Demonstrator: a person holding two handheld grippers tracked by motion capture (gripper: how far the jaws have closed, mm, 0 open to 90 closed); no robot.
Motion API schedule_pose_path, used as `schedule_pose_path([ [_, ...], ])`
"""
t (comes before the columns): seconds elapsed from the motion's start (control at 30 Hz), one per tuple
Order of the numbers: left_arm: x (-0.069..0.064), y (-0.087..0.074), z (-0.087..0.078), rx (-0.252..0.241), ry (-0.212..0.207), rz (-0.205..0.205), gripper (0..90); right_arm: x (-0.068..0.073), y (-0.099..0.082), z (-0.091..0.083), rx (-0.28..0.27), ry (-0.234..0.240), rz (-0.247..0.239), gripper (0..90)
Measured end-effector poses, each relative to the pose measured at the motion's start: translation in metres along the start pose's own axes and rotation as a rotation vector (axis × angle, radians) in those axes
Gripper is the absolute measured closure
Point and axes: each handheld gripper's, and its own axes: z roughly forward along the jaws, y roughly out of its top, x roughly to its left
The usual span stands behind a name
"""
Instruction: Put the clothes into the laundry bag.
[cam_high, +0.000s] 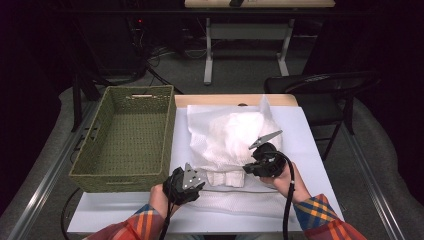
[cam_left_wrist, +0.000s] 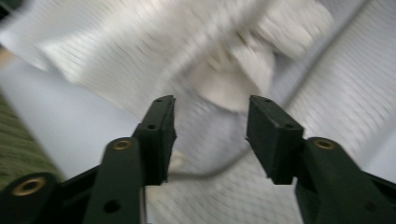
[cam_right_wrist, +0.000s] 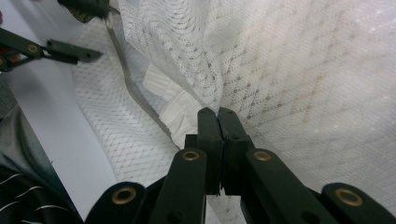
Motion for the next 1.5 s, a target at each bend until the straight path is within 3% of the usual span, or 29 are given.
schedule_pose_path([
  [0.1, 0.001, 0.01, 0.0, -0.015, 0.05, 0.024, 44.5, 0.0, 0.0, 0.0, 0.0, 0.001, 0.006, 89.5],
  [0.2, 0.002, 0.016, 0.012, 0.027, 0.032, 0.069, 45.9, 0.0, 0.0, 0.0, 0.001, 0.002, 0.001, 89.5],
  [0.3, 0.004, 0.015, 0.024, 0.063, -0.002, 0.079, 57.4, -0.001, 0.0, 0.0, 0.004, 0.006, 0.003, 89.5],
  [0.57, 0.013, 0.007, 0.032, 0.045, -0.114, 0.023, 86.7, 0.001, -0.002, 0.001, 0.014, 0.013, -0.001, 89.5],
  [0.77, 0.017, 0.001, 0.019, 0.023, -0.208, -0.026, 88.0, 0.003, -0.003, 0.0, 0.021, 0.02, -0.004, 89.5],
  [0.93, 0.015, -0.008, 0.007, 0.047, -0.291, -0.005, 88.1, 0.006, -0.006, 0.004, 0.072, 0.048, -0.016, 89.5],
  [1.1, 0.011, -0.013, 0.009, 0.084, -0.317, 0.021, 88.1, 0.012, -0.013, 0.012, 0.125, 0.056, -0.045, 89.6],
  [1.3, 0.004, -0.016, 0.015, 0.136, -0.346, 0.055, 87.9, 0.013, -0.024, 0.02, 0.178, 0.069, -0.038, 89.6],
  [1.47, 0.004, -0.02, 0.021, 0.163, -0.337, 0.03, 86.3, 0.013, -0.029, 0.032, 0.21, 0.056, -0.035, 89.6],
  [1.5, 0.004, -0.02, 0.02, 0.169, -0.326, 0.027, 81.6, 0.012, -0.03, 0.037, 0.225, 0.036, -0.043, 89.6],
])
